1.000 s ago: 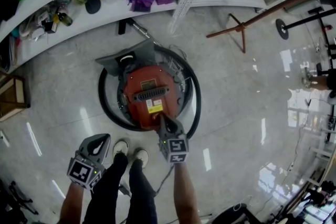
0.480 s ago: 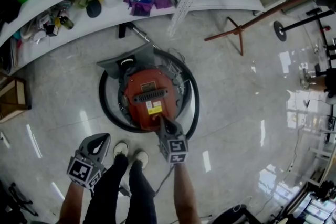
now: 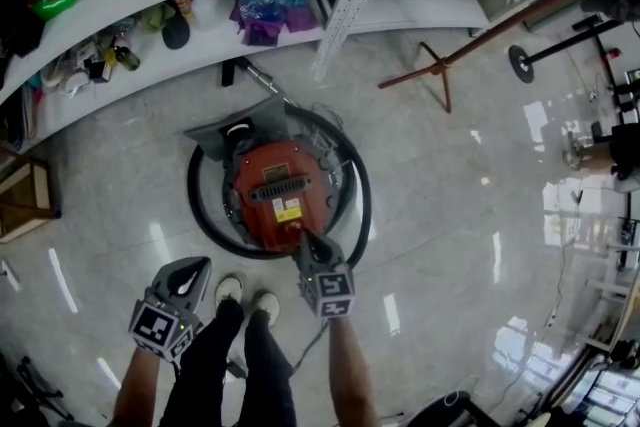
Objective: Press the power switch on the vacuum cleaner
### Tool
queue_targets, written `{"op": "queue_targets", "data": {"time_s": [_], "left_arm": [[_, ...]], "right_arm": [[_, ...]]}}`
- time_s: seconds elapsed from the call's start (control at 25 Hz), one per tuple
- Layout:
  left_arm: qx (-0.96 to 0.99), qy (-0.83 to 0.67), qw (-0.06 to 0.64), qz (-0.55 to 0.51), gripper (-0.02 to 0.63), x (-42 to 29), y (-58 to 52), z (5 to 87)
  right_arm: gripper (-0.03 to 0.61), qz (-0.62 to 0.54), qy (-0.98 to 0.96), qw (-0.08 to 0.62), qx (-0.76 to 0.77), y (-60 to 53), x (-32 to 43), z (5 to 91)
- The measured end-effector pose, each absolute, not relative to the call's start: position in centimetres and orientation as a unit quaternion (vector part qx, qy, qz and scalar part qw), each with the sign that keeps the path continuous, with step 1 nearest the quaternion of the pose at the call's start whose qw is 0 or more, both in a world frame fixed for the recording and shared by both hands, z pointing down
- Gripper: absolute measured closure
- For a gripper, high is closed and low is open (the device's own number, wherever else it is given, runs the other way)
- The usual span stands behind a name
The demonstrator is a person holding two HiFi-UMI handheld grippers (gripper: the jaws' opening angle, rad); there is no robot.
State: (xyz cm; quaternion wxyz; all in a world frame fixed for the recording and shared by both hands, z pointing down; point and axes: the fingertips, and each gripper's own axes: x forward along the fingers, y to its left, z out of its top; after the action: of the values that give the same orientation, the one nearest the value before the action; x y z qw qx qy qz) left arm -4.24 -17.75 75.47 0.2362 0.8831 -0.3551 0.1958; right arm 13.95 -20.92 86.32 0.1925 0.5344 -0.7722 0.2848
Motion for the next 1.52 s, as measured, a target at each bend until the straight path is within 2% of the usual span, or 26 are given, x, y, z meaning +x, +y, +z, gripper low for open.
{"op": "queue_targets", "data": {"time_s": [1.52], "left_arm": [[0.904,-0.34,0.195,0.168,0.606,-3.3,-15.5,58.6]], "right_arm": [[0.566,0.261,-0.782,0.122,0.552,-14.2,10.2,61.6]]}}
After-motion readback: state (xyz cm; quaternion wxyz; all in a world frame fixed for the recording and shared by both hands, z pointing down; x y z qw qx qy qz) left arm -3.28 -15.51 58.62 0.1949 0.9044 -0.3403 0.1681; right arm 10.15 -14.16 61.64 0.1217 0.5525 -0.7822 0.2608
